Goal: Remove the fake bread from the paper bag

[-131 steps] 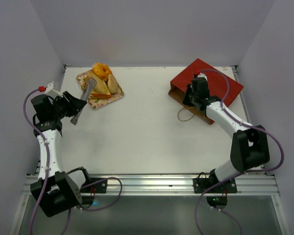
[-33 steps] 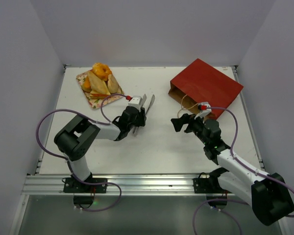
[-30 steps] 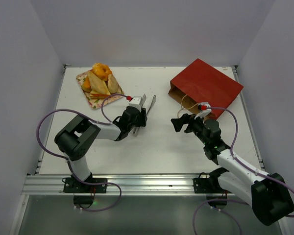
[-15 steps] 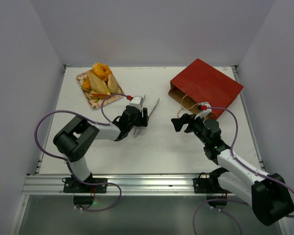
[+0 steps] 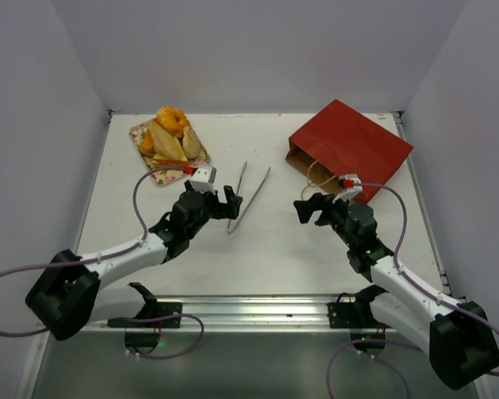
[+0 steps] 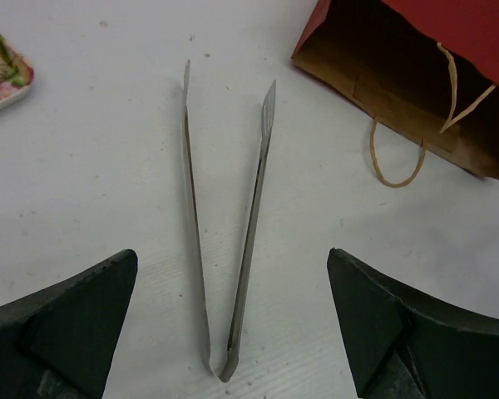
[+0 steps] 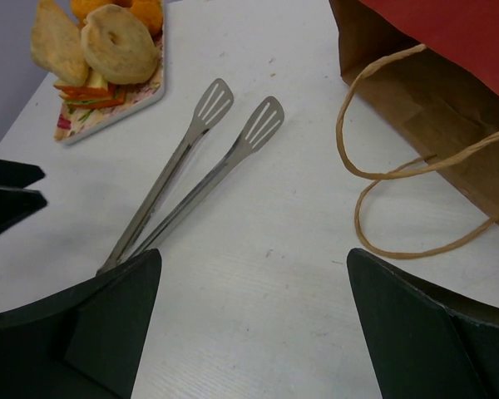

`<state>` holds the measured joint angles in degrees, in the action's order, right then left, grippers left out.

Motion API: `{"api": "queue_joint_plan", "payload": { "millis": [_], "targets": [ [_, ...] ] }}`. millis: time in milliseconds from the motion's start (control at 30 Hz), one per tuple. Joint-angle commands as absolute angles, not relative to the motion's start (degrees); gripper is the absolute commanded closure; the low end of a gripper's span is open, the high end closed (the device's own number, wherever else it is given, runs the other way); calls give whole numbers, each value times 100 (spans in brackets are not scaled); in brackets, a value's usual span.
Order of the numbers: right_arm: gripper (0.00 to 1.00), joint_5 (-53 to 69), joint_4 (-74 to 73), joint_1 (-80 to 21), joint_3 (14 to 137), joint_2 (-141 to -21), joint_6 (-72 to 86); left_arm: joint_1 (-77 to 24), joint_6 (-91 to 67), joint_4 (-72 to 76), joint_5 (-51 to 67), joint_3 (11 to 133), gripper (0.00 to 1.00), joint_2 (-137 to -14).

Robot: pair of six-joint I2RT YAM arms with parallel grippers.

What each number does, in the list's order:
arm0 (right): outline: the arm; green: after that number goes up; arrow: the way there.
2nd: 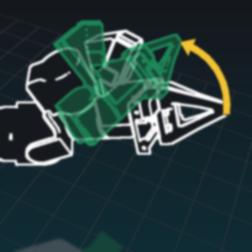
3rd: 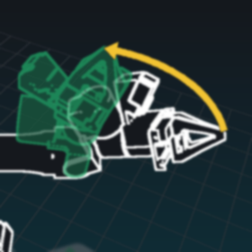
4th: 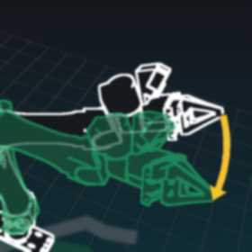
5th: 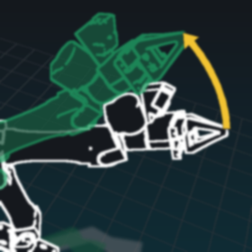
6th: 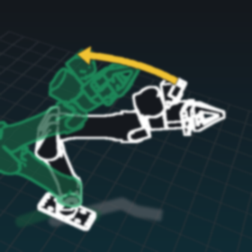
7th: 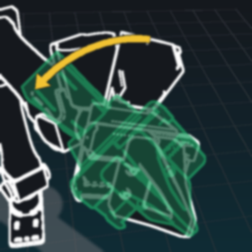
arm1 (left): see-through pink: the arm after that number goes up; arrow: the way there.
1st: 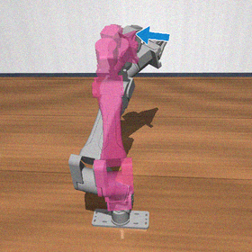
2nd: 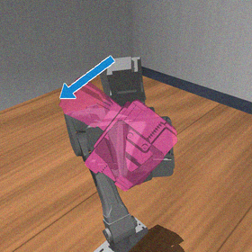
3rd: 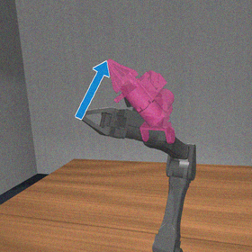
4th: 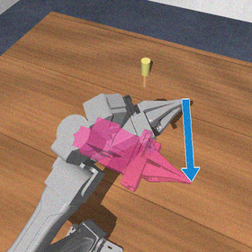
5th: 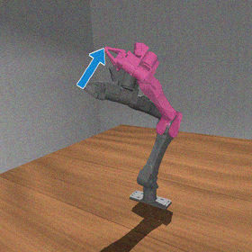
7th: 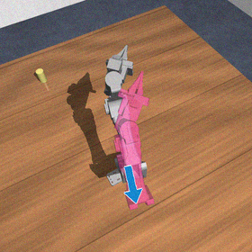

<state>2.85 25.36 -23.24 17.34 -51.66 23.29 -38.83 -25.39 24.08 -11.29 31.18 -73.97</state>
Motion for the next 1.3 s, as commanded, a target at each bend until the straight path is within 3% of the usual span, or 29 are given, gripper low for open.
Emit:
{"api": "queue_joint_plan", "payload": {
  "millis": [0, 333, 700, 900, 1267],
  "targets": [
    [1, 122, 2295, -2347, 1881, -5010, 2224, -3911, -2558, 1839, -1582, 2674, 0, -6342],
    [1, -817, 1723, -2347, 1486, -3832, 2109, -3911, -2417, 1151, -1854, 1979, 0, -4676],
    [1, -27, 1836, -2347, 1389, -4209, 2232, -3911, -2698, 553, -1934, 1276, 0, -3675],
    [1, -26, 2092, -2347, 1459, -4614, 2267, -3911, -2751, 422, -1960, 1239, 0, -3376],
    [1, 18, 1802, -2338, 1459, -4333, 2224, -3911, -2786, 422, -1960, 1353, 0, -3832]
  ]
}}
